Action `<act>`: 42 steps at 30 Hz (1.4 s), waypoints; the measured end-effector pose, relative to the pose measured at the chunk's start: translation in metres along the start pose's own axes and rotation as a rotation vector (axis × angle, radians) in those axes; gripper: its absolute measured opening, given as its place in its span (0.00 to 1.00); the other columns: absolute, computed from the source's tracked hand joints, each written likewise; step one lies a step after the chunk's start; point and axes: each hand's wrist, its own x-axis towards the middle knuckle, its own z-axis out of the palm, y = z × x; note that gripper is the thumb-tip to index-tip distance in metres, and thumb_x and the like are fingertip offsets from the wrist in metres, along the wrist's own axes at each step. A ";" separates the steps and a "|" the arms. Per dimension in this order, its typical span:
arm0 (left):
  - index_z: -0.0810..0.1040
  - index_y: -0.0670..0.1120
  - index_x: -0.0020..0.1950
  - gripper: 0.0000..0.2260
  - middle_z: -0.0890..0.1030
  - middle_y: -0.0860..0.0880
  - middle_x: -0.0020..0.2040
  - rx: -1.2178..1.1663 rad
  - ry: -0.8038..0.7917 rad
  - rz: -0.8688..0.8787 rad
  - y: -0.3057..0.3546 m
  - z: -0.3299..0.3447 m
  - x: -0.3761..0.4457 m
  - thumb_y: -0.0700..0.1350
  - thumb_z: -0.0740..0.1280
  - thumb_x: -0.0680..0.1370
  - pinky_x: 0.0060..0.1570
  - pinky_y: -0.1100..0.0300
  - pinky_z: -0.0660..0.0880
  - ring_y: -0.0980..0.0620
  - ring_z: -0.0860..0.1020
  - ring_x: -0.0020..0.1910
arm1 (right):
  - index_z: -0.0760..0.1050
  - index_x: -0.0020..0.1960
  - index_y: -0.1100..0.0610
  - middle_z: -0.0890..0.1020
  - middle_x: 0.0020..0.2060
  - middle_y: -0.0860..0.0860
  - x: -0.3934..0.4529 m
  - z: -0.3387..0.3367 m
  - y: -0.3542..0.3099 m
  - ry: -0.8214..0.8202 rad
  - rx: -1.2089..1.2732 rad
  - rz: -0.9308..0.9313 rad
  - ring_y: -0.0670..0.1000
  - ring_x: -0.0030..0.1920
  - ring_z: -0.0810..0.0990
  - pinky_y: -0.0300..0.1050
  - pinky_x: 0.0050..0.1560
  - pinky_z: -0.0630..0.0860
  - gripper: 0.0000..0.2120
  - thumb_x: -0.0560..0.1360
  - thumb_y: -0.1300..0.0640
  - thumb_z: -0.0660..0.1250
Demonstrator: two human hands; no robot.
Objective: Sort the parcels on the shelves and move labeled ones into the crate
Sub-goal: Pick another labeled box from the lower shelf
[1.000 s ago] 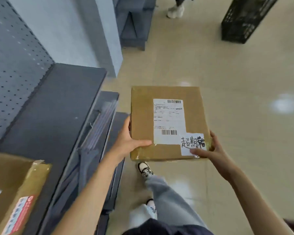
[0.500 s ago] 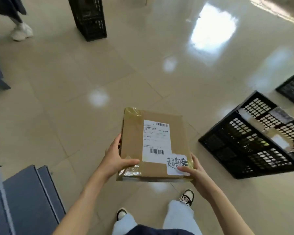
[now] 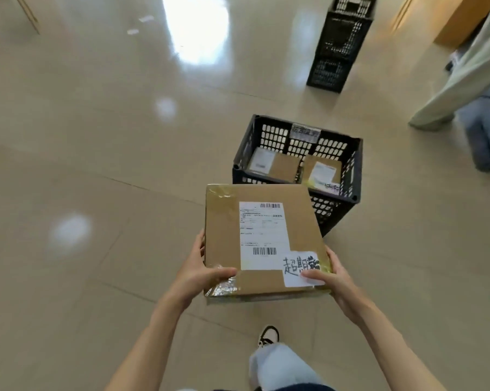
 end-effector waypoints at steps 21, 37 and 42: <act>0.58 0.51 0.74 0.45 0.71 0.52 0.64 0.179 -0.127 -0.228 0.116 0.072 0.413 0.35 0.77 0.64 0.46 0.63 0.74 0.51 0.74 0.59 | 0.50 0.76 0.47 0.74 0.65 0.49 0.309 -0.118 -0.141 0.141 -0.020 0.130 0.51 0.65 0.72 0.54 0.69 0.67 0.55 0.59 0.54 0.79; 0.49 0.53 0.76 0.44 0.64 0.48 0.72 0.572 -0.018 -0.403 -0.010 0.092 0.645 0.34 0.72 0.69 0.67 0.43 0.65 0.46 0.65 0.69 | 0.42 0.77 0.52 0.64 0.73 0.50 0.565 -0.113 -0.036 0.102 -0.259 0.271 0.50 0.69 0.67 0.39 0.62 0.62 0.51 0.68 0.60 0.74; 0.52 0.50 0.76 0.41 0.61 0.45 0.73 0.871 0.079 -0.198 -0.008 0.111 0.632 0.39 0.72 0.70 0.69 0.42 0.62 0.46 0.61 0.71 | 0.39 0.77 0.53 0.56 0.76 0.50 0.558 -0.119 -0.034 0.059 -0.366 0.173 0.49 0.74 0.58 0.42 0.70 0.56 0.52 0.69 0.55 0.74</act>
